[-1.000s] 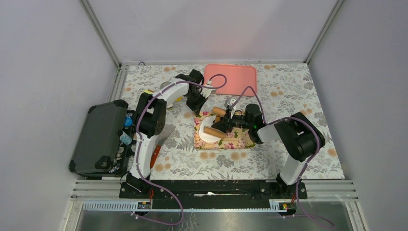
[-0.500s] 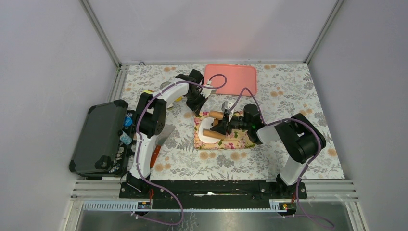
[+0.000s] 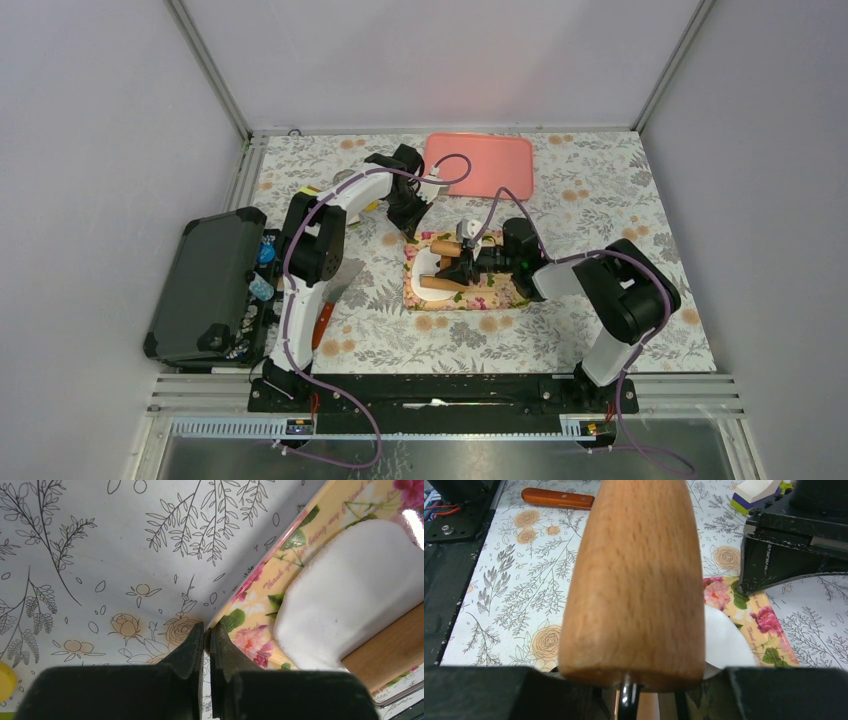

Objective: Roll out the dumpling wrappers from the dough
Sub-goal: Flatten out the dough on the work surface.

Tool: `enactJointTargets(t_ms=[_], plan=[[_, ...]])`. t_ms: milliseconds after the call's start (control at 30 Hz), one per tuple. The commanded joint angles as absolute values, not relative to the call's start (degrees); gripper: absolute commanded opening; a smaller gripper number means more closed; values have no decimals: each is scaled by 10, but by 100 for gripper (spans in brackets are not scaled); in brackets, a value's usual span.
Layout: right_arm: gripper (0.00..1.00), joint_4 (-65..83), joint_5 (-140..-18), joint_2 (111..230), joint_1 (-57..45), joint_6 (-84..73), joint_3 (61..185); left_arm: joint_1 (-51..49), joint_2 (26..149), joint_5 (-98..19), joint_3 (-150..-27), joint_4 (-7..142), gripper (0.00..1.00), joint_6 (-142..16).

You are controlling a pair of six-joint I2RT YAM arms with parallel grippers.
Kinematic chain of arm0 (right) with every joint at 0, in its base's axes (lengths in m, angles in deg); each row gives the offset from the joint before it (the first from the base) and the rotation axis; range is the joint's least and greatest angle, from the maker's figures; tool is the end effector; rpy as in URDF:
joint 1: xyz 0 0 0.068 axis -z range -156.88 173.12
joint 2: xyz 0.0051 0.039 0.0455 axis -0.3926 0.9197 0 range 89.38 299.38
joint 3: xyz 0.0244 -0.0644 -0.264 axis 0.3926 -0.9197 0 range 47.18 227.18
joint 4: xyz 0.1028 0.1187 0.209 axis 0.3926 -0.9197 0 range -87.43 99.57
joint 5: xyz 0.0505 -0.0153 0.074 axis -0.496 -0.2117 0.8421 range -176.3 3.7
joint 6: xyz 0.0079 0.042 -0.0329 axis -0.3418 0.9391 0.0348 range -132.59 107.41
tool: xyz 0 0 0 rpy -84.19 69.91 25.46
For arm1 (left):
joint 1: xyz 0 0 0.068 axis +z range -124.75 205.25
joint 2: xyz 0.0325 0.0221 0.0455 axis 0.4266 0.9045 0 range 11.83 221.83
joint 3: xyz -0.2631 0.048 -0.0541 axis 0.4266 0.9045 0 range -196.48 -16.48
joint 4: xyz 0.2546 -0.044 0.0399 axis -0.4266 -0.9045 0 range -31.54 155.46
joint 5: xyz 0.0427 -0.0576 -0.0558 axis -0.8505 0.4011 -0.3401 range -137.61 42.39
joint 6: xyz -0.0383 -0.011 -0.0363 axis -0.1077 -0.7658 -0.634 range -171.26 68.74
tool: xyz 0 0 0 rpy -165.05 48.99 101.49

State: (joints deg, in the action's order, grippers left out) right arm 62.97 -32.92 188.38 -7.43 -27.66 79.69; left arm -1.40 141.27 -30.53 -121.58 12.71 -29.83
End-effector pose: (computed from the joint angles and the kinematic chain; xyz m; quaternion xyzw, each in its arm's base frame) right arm 0.2496 0.1805 0.1520 -0.5288 0.5366 0.4233 0.5033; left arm 0.4061 -0.2156 0.1658 0.4155 0.8906 -0.1524 0.1043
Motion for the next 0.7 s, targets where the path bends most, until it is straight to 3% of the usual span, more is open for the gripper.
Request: enactJointTargets(t_ms=[0,133,433,667], plan=[[0,480,-342,1918,-100,-262,738,-18,1404,-321,-1219,134,0,-287],[0,620,-466,1918,-86,-151,711,-17,1401,-321,-1213,135,0,-292],[0,682,-673,1903,-50,-43,681,-17,1387,-318,-1194,134,0,-286],[0,680,-735,1877,-31,-8,670,-17,1385,-321,-1194,134,0,-281]])
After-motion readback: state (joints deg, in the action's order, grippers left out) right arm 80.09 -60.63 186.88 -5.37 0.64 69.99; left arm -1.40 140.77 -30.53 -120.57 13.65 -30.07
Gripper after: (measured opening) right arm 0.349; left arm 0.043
